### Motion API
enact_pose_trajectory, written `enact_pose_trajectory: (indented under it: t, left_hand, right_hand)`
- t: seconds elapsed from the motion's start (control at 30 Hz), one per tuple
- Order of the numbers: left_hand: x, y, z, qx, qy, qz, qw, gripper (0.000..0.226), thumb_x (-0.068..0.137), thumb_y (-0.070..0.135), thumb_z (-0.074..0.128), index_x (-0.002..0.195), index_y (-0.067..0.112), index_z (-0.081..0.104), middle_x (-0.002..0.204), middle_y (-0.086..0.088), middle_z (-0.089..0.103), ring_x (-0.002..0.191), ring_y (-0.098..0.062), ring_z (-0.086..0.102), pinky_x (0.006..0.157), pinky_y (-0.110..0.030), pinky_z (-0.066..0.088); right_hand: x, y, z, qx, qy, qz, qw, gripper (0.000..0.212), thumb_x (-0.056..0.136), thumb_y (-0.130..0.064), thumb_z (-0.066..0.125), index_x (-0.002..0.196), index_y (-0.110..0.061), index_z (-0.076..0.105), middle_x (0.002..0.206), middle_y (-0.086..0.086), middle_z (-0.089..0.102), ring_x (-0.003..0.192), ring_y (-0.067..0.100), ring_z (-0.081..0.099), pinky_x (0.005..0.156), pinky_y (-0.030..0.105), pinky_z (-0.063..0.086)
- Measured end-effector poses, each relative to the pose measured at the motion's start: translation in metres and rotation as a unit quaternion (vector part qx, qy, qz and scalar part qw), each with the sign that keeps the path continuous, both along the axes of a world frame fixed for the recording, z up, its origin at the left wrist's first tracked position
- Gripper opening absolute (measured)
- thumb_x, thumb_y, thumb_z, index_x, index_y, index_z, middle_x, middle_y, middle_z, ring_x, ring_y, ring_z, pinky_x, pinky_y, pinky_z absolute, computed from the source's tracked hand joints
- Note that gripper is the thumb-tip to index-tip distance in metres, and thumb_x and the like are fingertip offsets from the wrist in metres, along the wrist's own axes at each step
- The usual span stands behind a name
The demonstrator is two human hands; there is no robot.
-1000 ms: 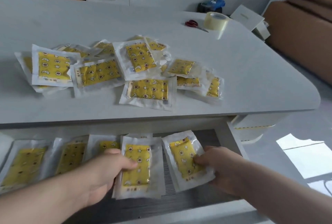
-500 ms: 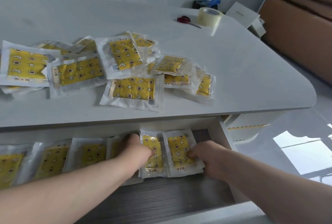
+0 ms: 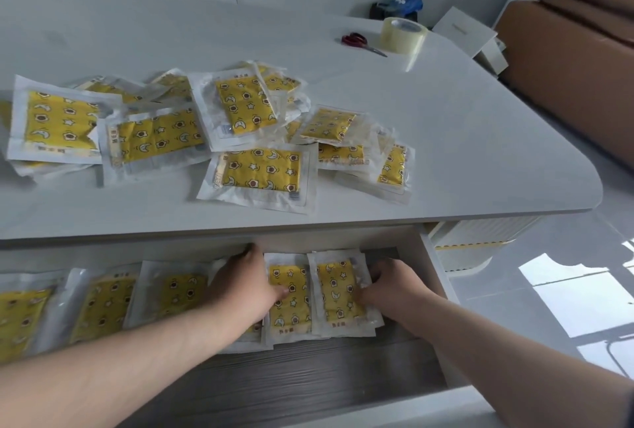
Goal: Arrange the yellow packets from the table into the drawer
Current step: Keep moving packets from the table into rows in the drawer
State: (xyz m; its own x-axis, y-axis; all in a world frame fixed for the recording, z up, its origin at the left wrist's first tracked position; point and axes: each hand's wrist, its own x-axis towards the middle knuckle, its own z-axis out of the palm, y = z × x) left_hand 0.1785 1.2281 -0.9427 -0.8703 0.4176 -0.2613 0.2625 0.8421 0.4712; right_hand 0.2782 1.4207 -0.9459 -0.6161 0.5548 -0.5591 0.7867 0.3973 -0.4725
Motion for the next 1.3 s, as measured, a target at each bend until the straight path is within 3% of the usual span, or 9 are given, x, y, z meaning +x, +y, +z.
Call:
enact_pose_trajectory:
  t: [0.2,0.43,0.53,0.6,0.83,1.0,1.1,1.17,1.3]
  left_hand:
    - [-0.003,-0.006,0.010,-0.011,-0.049,-0.001,0.999,0.056,0.076,0.044,0.075,0.111,0.014,0.045,0.097,-0.001,0.062,0.077,-0.016,0.063,0.064,-0.025,0.051]
    - [-0.007,-0.040,0.064,-0.020,-0.158,-0.062,0.985,0.026,0.083,0.042,0.062,0.092,0.017,0.061,0.079,-0.001,0.070,0.073,-0.018,0.068,0.074,-0.035,0.057]
    - [-0.005,-0.066,0.103,0.046,-0.226,-0.088,0.969,0.024,0.085,0.041,0.061,0.086,0.017,0.060,0.077,-0.003,0.072,0.065,-0.015,0.068,0.067,-0.033,0.060]
    - [-0.006,-0.083,0.132,0.112,-0.251,-0.097,0.957,0.023,0.087,0.037,0.063,0.085,0.014,0.061,0.074,-0.003,0.070,0.060,-0.012,0.065,0.056,-0.027,0.055]
    - [-0.078,-0.139,0.184,0.281,-0.038,0.128,0.951,0.022,0.084,0.030,0.069,0.078,0.009,0.065,0.061,-0.004,0.066,0.054,-0.017,0.060,0.059,-0.036,0.055]
    - [-0.145,-0.156,0.176,0.119,0.189,0.286,0.932,0.027,0.078,0.044,0.065,0.081,0.019,0.056,0.079,0.005,0.059,0.077,-0.022,0.056,0.061,-0.032,0.041]
    - [-0.163,-0.153,0.168,0.071,0.170,0.280,0.942,0.038,0.076,0.048,0.063,0.065,0.016,0.044,0.062,0.003,0.049,0.058,-0.021,0.047,0.051,-0.027,0.029]
    - [-0.172,-0.147,0.160,0.057,0.140,0.268,0.952,0.044,0.073,0.051,0.061,0.057,0.017,0.037,0.054,0.001,0.044,0.051,-0.022,0.043,0.048,-0.025,0.026]
    - [-0.176,-0.139,0.159,0.030,0.111,0.272,0.955,0.050,0.066,0.062,0.064,0.073,0.015,0.048,0.076,-0.001,0.060,0.069,-0.023,0.057,0.053,-0.027,0.035]
  right_hand:
    - [-0.001,0.001,0.001,0.075,-0.003,0.073,0.994,0.030,0.078,-0.022,0.065,0.059,-0.016,0.042,0.058,-0.003,0.045,0.050,0.012,0.038,0.039,0.019,0.026]
    - [0.006,-0.005,0.019,0.118,-0.040,0.136,0.983,0.023,0.084,-0.032,0.055,0.070,-0.015,0.049,0.066,-0.004,0.053,0.059,0.014,0.047,0.050,0.023,0.034]
    - [0.007,-0.022,0.059,0.131,-0.065,0.237,0.961,0.011,0.086,-0.035,0.053,0.083,-0.025,0.052,0.076,-0.014,0.049,0.072,0.007,0.049,0.055,0.013,0.036]
    - [0.003,-0.037,0.097,0.121,-0.052,0.291,0.948,0.020,0.080,-0.045,0.052,0.073,-0.026,0.057,0.069,-0.015,0.051,0.068,0.003,0.049,0.058,0.014,0.038]
    - [-0.056,-0.081,0.193,0.072,0.164,0.268,0.947,0.006,0.085,-0.035,0.065,0.081,-0.036,0.069,0.073,-0.018,0.069,0.061,-0.003,0.061,0.068,0.022,0.053]
    - [-0.135,-0.087,0.192,0.164,0.271,0.154,0.936,0.011,0.086,-0.036,0.065,0.093,-0.029,0.069,0.080,-0.012,0.068,0.067,0.006,0.063,0.057,0.018,0.047]
    - [-0.173,-0.092,0.190,0.235,0.234,0.141,0.933,0.042,0.087,-0.047,0.060,0.118,-0.019,0.062,0.110,-0.004,0.065,0.088,0.014,0.057,0.067,0.024,0.040]
    - [-0.189,-0.095,0.189,0.260,0.184,0.151,0.936,0.051,0.088,-0.056,0.054,0.116,-0.013,0.058,0.116,0.003,0.062,0.097,0.020,0.054,0.074,0.027,0.037]
    - [-0.204,-0.101,0.182,0.287,0.109,0.175,0.936,0.068,0.082,-0.068,0.052,0.114,-0.008,0.054,0.121,0.008,0.056,0.106,0.025,0.056,0.080,0.031,0.043]
